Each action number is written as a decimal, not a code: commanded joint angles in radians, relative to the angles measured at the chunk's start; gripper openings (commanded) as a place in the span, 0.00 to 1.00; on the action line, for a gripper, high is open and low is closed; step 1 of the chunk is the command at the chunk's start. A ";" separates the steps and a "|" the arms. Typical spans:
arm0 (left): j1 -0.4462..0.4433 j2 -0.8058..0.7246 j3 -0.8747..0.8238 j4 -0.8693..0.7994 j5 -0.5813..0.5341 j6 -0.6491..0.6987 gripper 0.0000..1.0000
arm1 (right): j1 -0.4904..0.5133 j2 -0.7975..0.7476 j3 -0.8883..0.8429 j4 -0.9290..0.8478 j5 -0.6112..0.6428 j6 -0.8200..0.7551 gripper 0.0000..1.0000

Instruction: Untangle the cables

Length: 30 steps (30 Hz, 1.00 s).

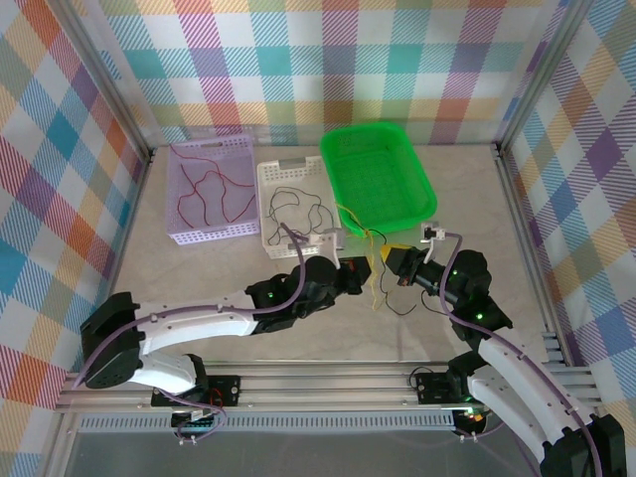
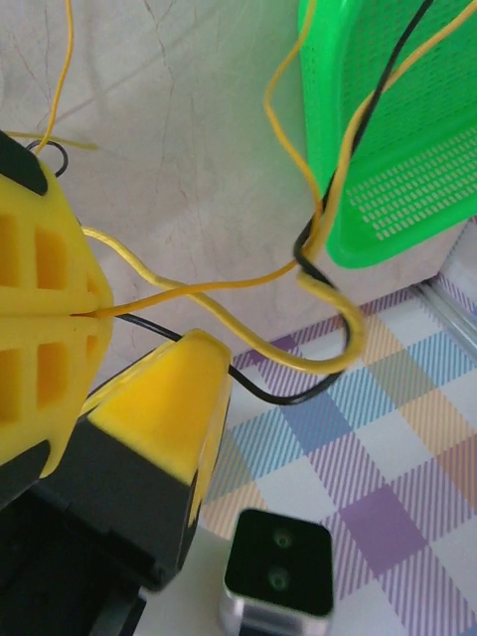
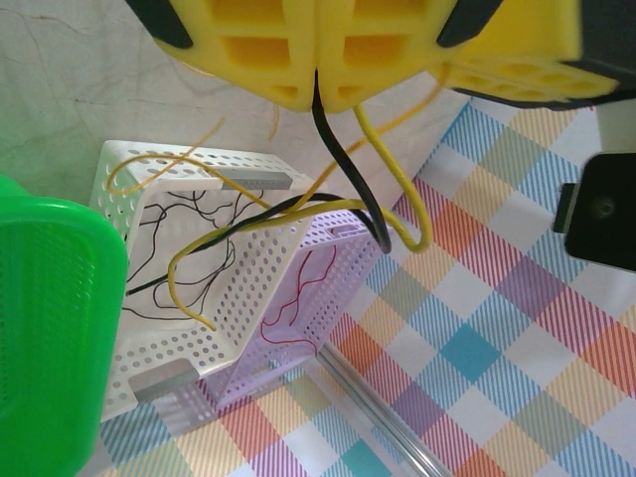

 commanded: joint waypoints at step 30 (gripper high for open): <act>-0.004 -1.103 -0.078 -0.908 -0.430 -0.020 0.00 | 0.005 0.102 0.077 -0.195 0.213 -0.012 0.00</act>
